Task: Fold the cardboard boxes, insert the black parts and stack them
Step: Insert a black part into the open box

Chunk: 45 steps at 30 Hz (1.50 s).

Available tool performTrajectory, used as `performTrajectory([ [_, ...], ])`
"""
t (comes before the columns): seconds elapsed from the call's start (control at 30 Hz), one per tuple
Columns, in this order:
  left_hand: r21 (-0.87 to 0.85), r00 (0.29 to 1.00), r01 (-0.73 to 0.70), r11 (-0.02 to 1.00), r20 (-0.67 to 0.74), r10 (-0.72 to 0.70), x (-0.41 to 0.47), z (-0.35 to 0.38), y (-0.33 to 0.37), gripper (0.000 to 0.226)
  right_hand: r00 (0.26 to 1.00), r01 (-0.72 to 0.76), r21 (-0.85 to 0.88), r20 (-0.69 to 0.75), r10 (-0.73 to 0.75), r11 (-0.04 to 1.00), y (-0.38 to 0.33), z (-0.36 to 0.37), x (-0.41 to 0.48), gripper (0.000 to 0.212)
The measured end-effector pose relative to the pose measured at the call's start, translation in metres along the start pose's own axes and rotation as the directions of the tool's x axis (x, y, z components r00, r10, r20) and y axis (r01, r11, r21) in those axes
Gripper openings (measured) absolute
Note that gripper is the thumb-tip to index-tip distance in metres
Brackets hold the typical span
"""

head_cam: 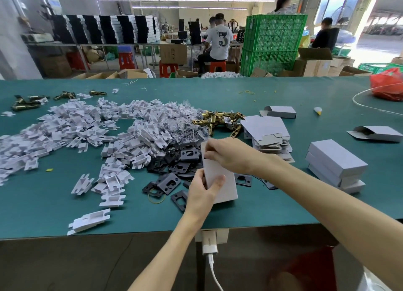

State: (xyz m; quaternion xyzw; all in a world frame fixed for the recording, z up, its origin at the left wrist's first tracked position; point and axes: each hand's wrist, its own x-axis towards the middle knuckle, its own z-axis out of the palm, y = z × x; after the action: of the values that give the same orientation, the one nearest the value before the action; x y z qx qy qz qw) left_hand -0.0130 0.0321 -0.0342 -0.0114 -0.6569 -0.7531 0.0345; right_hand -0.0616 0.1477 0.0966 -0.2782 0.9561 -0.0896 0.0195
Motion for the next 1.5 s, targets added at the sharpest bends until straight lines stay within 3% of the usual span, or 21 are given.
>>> performTrajectory([
  [0.23,0.026,1.000,-0.019,0.999,-0.001,0.019,0.000,0.001,0.000,0.028,0.999,0.038,-0.107,0.015,-0.036,0.993,-0.004,0.006,-0.003,0.029],
  [0.6,0.013,1.000,-0.011,1.000,0.001,0.011,0.000,0.001,0.000,0.032,1.000,0.007,0.041,-0.013,-0.006,0.999,0.005,0.002,-0.005,0.023],
  [0.77,0.027,1.000,-0.023,0.999,0.005,0.022,-0.001,0.000,0.000,0.033,1.000,0.015,-0.079,-0.005,-0.015,0.997,0.003,0.002,-0.005,0.034],
  [1.03,0.033,1.000,-0.021,0.999,0.010,0.021,-0.001,-0.001,0.000,0.031,0.999,-0.005,-0.095,0.038,0.009,0.995,0.002,-0.004,-0.003,0.034],
  [1.27,0.031,1.000,-0.021,0.999,0.009,0.021,-0.001,-0.001,0.001,0.035,0.999,0.000,-0.052,-0.047,-0.003,0.999,0.005,-0.005,-0.004,0.028],
  [1.4,0.032,1.000,-0.019,0.999,0.005,0.019,0.000,-0.001,0.001,0.039,0.966,0.013,0.047,-0.257,0.000,0.999,0.013,-0.014,-0.002,0.022],
  [1.5,0.028,1.000,-0.018,0.999,0.005,0.018,0.000,-0.001,0.002,0.041,0.950,0.002,0.078,-0.311,0.023,0.997,0.019,-0.015,0.000,0.021],
])
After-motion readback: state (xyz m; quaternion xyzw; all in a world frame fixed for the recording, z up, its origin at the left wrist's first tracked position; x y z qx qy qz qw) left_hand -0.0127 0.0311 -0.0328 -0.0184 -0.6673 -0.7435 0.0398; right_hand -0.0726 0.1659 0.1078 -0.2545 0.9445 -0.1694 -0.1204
